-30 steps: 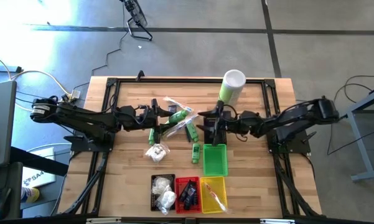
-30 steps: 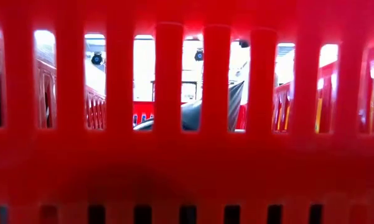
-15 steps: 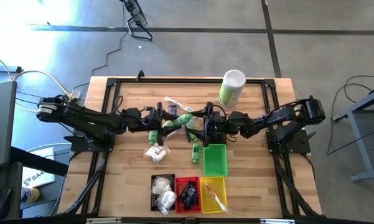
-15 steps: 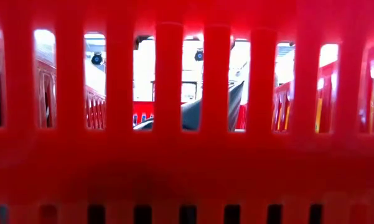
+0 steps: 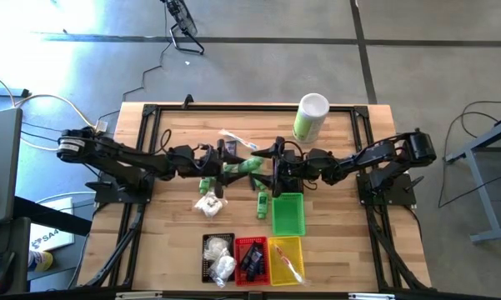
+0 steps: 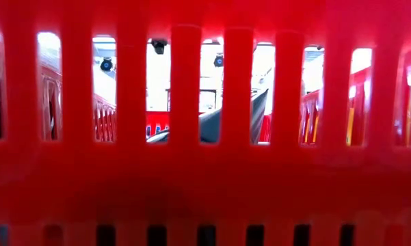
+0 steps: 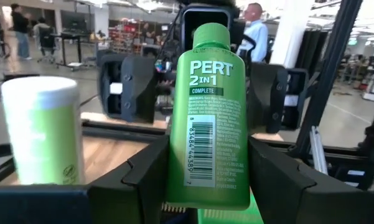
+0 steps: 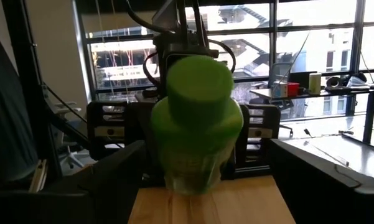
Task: Pick & Place Travel size toiletries
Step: Put the green shampoo into the green bin
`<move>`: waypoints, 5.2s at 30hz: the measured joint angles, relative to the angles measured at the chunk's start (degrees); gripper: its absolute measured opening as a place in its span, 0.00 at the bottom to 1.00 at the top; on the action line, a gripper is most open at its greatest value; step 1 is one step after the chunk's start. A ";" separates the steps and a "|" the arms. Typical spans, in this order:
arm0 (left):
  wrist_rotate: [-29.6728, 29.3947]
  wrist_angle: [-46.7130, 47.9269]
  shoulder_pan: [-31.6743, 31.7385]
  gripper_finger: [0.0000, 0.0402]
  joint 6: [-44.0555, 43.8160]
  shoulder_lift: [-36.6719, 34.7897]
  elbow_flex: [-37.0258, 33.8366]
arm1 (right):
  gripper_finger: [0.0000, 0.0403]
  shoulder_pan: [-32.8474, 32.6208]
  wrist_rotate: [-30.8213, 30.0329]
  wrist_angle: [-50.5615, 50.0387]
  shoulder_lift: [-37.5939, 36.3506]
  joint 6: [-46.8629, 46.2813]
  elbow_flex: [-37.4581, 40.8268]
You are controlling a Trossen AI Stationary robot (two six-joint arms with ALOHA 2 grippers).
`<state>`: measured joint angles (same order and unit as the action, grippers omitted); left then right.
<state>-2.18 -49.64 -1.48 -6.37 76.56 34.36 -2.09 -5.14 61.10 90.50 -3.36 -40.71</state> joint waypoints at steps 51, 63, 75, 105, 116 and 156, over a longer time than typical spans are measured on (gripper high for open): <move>-0.39 1.74 0.00 0.47 0.08 1.72 1.26 | 0.44 -0.04 2.33 0.44 -0.04 0.64 0.02; -0.52 1.76 0.00 0.47 0.10 1.72 1.26 | 0.41 -0.04 2.34 0.39 -0.04 0.64 0.02; -1.33 2.27 0.00 0.47 2.20 1.72 1.28 | 0.42 -0.04 2.46 -0.26 -0.07 0.66 0.02; -1.86 6.10 0.00 0.47 6.16 0.78 1.33 | 0.41 -0.02 2.09 -3.11 -0.61 0.62 0.04; -2.21 9.83 0.02 0.47 6.67 -3.11 1.31 | 0.40 -0.04 2.13 -10.71 -5.08 0.58 0.07; -1.83 20.61 0.00 0.47 8.04 -6.56 1.28 | 0.40 -9.05 10.01 -67.42 -13.38 -38.26 0.07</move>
<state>-4.01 -29.03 -1.48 1.67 70.00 35.64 -11.14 4.87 -6.32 77.12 -41.62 -40.64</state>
